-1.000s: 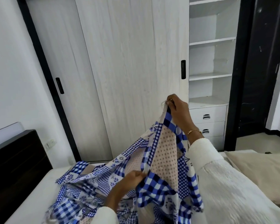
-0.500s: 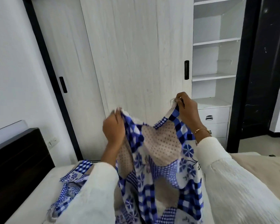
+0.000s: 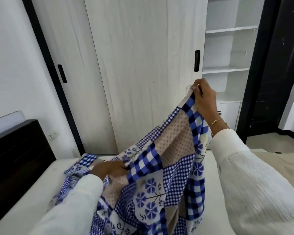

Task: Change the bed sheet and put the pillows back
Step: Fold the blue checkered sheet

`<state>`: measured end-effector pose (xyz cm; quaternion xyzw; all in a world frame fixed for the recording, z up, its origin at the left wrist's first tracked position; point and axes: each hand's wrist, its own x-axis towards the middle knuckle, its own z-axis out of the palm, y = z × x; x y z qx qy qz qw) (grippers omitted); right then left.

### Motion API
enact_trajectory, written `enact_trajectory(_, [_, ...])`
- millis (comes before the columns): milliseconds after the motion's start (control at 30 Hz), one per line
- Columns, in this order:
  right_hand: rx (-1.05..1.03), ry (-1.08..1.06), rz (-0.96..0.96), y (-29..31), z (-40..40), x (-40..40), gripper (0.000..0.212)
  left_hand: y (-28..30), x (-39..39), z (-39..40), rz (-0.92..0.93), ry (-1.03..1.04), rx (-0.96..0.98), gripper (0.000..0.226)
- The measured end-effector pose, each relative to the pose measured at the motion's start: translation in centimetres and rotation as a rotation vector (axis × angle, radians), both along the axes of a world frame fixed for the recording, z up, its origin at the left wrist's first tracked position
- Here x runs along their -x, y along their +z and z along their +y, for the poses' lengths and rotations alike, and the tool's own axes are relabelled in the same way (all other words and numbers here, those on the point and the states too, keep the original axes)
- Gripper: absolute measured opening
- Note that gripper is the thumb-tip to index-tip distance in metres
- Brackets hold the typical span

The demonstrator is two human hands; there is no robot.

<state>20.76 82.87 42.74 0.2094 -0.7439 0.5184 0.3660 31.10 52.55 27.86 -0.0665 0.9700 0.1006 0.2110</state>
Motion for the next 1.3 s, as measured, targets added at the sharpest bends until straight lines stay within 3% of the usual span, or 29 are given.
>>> enact_trajectory(67, [0.007, 0.017, 0.015, 0.1, -0.4, -0.2, 0.013, -1.5, 0.4, 0.1, 0.003, -0.068, 0.054, 0.049])
enact_trajectory(133, [0.015, 0.037, 0.02, 0.0, -0.7, -0.3, 0.013, -2.6, 1.1, 0.6, 0.085, -0.103, 0.074, 0.037])
enact_trajectory(267, [0.028, 0.055, 0.014, -0.4, -0.5, -0.4, 0.013, -3.1, 2.0, 2.3, 0.447, -0.032, 0.135, 0.033])
enact_trajectory(333, [0.024, 0.034, 0.013, -0.6, 0.0, -0.6, 0.014, -3.0, 2.7, 2.7, 0.535, 0.029, 0.205, 0.03])
enact_trajectory(500, [0.018, -0.001, 0.036, -1.1, 1.5, -1.0, 0.014, -3.5, 4.3, 2.7, 0.637, 0.176, -0.035, 0.028])
enact_trajectory(600, [0.033, -0.026, 0.034, -1.4, 2.3, -0.9, 0.015, -3.5, 5.1, 3.3, 0.776, 0.144, -0.166, 0.028])
enact_trajectory(800, [0.038, -0.091, 0.06, -1.6, 4.4, -0.7, 0.015, -2.9, 7.9, 3.7, 0.597, -0.115, -0.182, 0.021])
enact_trajectory(967, [0.071, -0.172, 0.05, -1.9, 6.8, -0.4, 0.018, -2.7, 7.9, 3.4, 0.523, -0.123, -0.202, 0.027])
enact_trajectory(1067, [0.112, -0.181, 0.021, -2.3, 6.7, -0.3, 0.018, -3.9, 7.1, 3.6, 0.348, -0.179, -0.12, 0.038])
enact_trajectory(1133, [0.122, -0.19, 0.008, -2.5, 6.2, -0.4, 0.018, -4.8, 6.2, 4.1, 0.224, -0.185, 0.039, 0.037])
enact_trajectory(1300, [0.182, -0.221, 0.01, -2.6, 6.5, -0.5, 0.019, -5.9, 4.8, 3.3, 0.119, -0.15, 0.15, 0.034])
